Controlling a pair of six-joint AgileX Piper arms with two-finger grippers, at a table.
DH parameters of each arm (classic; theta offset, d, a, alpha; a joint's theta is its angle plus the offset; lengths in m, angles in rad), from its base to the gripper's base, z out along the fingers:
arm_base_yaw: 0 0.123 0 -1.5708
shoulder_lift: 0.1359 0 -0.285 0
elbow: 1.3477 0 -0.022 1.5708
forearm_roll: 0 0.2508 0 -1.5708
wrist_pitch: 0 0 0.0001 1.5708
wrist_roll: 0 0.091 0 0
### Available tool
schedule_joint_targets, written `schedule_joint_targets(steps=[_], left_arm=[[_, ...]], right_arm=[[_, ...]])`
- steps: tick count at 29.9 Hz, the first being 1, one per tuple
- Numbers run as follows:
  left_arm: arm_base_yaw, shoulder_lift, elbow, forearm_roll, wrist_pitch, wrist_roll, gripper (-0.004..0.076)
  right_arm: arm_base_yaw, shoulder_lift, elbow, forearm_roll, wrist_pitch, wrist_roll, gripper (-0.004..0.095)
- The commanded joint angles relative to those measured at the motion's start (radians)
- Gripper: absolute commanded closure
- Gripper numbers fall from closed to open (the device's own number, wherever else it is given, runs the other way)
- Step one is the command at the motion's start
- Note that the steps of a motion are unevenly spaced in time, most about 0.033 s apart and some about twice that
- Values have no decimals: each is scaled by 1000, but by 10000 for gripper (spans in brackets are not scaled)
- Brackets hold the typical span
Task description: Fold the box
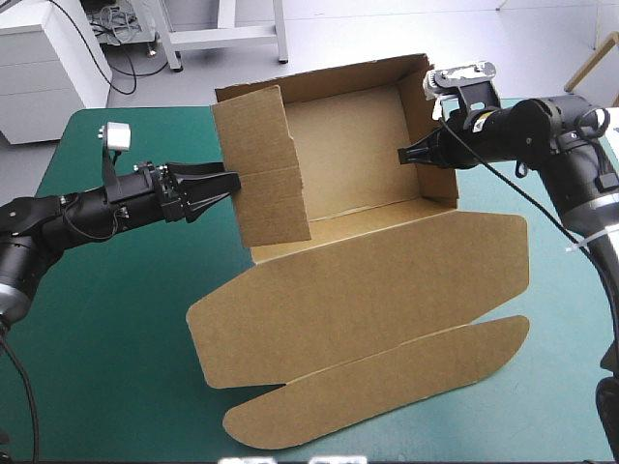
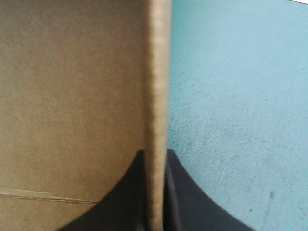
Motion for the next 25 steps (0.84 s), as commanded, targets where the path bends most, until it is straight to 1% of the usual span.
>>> schedule_joint_targets(steps=[1,10,12,14,16,18,21,23,24,25], left_arm=[[-33,-31,-35,-124,97,-5,210],[-37,-31,-39,-124,94,-13,214],[-37,-31,-53,-93,93,-38,214],[-47,-32,-79,-24,59,-82,214],[-76,-41,-121,102,-32,-176,214],[-118,-51,-171,265,-121,-308,214],[-211,-62,-246,556,-233,-557,215],[-269,-63,-285,723,-267,-692,215],[-300,-63,-306,817,-285,-798,215],[-329,-61,-317,911,-289,-868,215]], right_arm=[[0,-40,-29,25,-66,7,927],[0,-40,-17,31,-60,7,927],[1,-40,-3,34,-60,7,925],[15,-40,12,30,-68,20,923],[34,-40,12,14,-78,36,923],[59,-40,12,-11,-100,59,923],[108,-40,12,-54,-123,93,923],[134,-40,12,-73,-133,109,923],[148,-40,12,-84,-143,122,923],[160,-40,12,-99,-150,135,923]])
